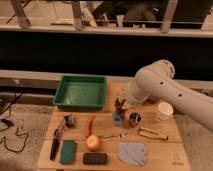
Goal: Place grapes in plastic cup
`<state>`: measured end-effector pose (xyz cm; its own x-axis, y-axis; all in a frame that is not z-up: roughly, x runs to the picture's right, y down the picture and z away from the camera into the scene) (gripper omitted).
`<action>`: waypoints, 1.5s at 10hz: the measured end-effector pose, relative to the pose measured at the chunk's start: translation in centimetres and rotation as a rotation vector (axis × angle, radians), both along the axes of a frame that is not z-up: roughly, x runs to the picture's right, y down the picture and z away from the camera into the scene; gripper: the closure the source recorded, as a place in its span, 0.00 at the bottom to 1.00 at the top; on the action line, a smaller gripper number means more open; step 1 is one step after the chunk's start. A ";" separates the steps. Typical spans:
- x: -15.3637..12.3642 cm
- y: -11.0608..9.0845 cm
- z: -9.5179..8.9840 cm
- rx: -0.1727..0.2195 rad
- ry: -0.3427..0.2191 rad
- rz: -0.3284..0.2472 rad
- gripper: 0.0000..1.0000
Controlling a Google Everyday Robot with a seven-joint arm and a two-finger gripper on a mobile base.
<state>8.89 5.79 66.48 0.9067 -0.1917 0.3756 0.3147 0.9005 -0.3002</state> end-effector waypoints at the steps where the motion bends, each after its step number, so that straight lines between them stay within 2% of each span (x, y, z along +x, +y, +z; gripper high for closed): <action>1: 0.2 -0.2 0.4 0.001 0.000 0.001 1.00; 8: 0.2 -0.6 2.2 -0.006 -0.009 -0.002 1.00; 15: 0.9 0.2 3.9 -0.021 -0.013 -0.003 1.00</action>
